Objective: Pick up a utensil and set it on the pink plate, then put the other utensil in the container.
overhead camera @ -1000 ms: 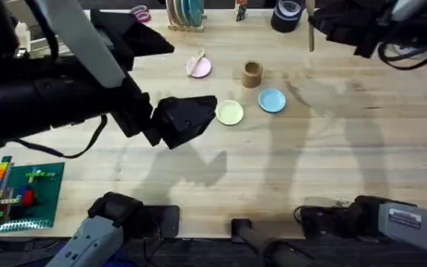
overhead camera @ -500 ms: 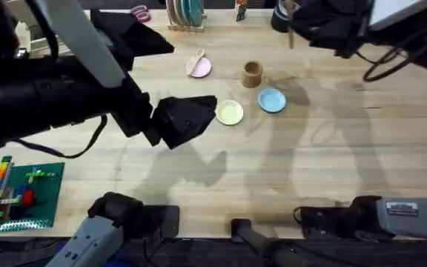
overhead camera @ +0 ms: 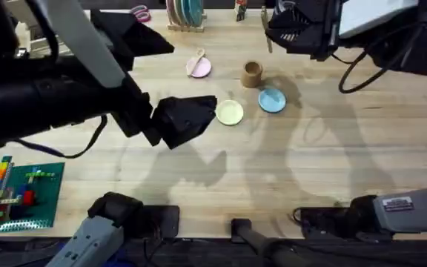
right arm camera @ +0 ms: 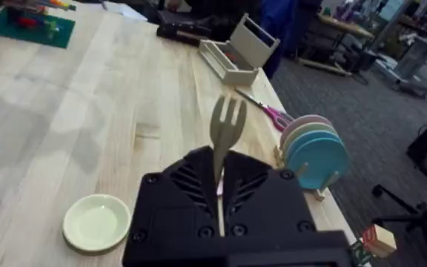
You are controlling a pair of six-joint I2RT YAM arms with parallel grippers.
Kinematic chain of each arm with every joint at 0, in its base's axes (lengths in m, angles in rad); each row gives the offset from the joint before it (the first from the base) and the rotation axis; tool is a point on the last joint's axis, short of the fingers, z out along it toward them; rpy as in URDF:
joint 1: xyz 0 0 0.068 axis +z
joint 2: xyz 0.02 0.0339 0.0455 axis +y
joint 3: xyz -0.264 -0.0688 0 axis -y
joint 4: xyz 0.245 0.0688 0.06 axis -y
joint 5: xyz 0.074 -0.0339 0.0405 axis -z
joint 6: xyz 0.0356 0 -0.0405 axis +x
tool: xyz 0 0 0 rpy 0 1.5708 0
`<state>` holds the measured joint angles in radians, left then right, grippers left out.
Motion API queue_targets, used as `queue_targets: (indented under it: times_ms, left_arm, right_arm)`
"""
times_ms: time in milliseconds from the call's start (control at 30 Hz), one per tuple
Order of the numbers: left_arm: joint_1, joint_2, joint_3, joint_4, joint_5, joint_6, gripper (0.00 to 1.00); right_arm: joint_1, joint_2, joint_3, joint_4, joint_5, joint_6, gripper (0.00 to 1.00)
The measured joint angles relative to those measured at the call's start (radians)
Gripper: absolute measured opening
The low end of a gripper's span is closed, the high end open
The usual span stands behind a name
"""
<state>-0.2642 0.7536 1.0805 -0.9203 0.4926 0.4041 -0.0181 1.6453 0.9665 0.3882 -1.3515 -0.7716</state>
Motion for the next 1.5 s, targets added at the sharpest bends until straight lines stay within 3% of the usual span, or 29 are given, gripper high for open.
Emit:
queue_targets:
  times_ms: [600,1167,1500]
  left_arm:
    - [0.0,0.0,0.0,-0.021,-0.005,0.0,0.994]
    - [0.0,0.0,0.0,-0.022,-0.011,0.0,0.995]
    - [0.0,0.0,0.0,-0.022,-0.011,0.0,0.995]
  right_arm:
    - [0.012,0.182,0.001,0.011,-0.015,-0.23,0.033]
    - [0.079,0.357,0.007,0.248,0.067,-0.299,0.033]
    - [0.081,0.437,0.043,0.262,0.084,-0.291,0.033]
